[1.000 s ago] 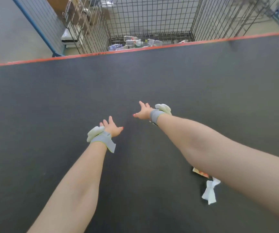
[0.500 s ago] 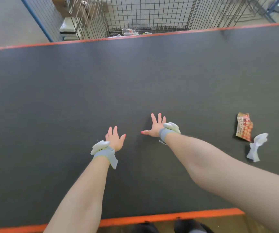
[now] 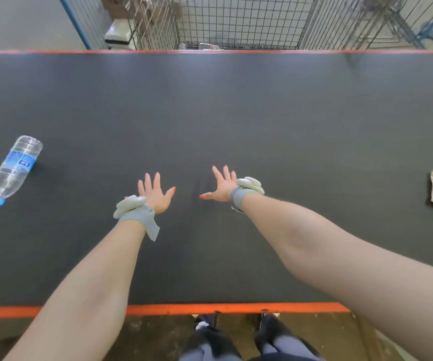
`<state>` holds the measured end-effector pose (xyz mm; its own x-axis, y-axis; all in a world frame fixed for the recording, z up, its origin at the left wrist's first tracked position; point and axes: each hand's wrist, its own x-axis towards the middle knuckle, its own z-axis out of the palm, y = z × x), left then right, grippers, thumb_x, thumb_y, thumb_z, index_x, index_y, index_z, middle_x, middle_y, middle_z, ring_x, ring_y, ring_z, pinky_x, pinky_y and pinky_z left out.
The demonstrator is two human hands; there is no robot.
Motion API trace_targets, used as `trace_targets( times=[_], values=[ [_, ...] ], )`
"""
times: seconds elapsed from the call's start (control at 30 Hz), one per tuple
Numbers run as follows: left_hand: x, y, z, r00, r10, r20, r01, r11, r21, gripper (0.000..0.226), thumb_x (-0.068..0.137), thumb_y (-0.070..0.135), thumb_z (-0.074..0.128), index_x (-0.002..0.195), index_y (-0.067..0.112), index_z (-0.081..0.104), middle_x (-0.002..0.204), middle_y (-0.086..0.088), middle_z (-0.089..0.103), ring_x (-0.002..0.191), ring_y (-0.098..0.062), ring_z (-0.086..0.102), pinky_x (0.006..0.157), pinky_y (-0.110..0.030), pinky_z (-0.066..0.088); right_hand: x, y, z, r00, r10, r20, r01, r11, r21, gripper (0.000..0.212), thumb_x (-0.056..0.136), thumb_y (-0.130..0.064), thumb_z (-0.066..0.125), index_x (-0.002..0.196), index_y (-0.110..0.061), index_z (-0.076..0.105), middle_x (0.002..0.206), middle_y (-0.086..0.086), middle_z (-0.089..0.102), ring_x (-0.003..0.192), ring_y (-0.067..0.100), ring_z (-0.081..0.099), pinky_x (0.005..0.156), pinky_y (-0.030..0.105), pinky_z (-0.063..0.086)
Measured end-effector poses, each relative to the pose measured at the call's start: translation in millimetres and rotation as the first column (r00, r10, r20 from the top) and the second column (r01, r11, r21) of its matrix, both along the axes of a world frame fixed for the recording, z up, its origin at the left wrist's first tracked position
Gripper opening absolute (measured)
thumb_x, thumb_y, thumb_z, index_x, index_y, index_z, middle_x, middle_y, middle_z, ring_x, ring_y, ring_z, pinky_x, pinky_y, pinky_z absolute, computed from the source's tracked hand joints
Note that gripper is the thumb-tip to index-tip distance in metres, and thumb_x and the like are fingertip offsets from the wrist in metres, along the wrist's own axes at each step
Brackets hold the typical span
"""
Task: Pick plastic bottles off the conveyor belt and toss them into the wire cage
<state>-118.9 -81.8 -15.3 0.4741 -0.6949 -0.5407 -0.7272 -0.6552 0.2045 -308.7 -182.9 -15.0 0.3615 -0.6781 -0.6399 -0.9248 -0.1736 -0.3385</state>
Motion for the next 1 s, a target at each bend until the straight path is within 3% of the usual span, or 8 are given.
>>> trace_targets(
  times=[0.33,0.6,0.83,1.0],
  values=[
    [2,38,1,0.997,-0.02,0.079,0.013,0.996,0.089,0.071,0.1,0.049,0.033,0.154,0.021,-0.004,0.16,-0.002,-0.019,0.148,-0.023,-0.016,0.116,-0.061,0.005,16,20,4,0.999,0.043,-0.01,-0.043,0.999,0.018,0.106,0.084,-0.06,0.061,0.152,-0.035,-0.015,0.161,0.0,-0.019,0.149,0.028,-0.013,0.12,0.05,0.006],
    [43,32,21,0.975,0.112,0.192,-0.102,0.993,-0.06,0.062,0.102,0.042,0.026,0.155,0.022,-0.002,0.161,-0.002,-0.013,0.148,-0.022,-0.013,0.115,-0.062,0.001,55,7,10,0.998,-0.031,0.046,0.027,0.996,0.08,0.099,0.087,-0.063,0.055,0.153,-0.035,-0.012,0.162,0.002,-0.011,0.15,0.028,-0.007,0.12,0.048,0.004],
    [71,13,24,0.962,0.199,0.186,-0.185,0.979,-0.09,0.06,0.103,0.037,0.026,0.155,0.021,0.002,0.161,-0.002,-0.011,0.149,-0.023,-0.011,0.115,-0.061,0.002,102,-3,10,0.978,-0.121,0.167,0.105,0.989,0.104,0.103,0.087,-0.057,0.06,0.153,-0.03,-0.014,0.157,0.011,0.017,0.143,0.033,0.024,0.115,0.046,0.02],
    [65,-25,21,0.971,0.174,0.162,-0.168,0.985,-0.048,0.059,0.103,0.032,0.027,0.154,0.02,0.0,0.161,-0.003,-0.013,0.148,-0.024,-0.011,0.116,-0.06,0.003,132,-18,1,0.932,-0.251,0.261,0.214,0.963,0.162,0.11,0.084,-0.05,0.067,0.153,-0.03,-0.016,0.148,0.015,0.026,0.138,0.036,0.03,0.114,0.046,0.023]
  ],
)
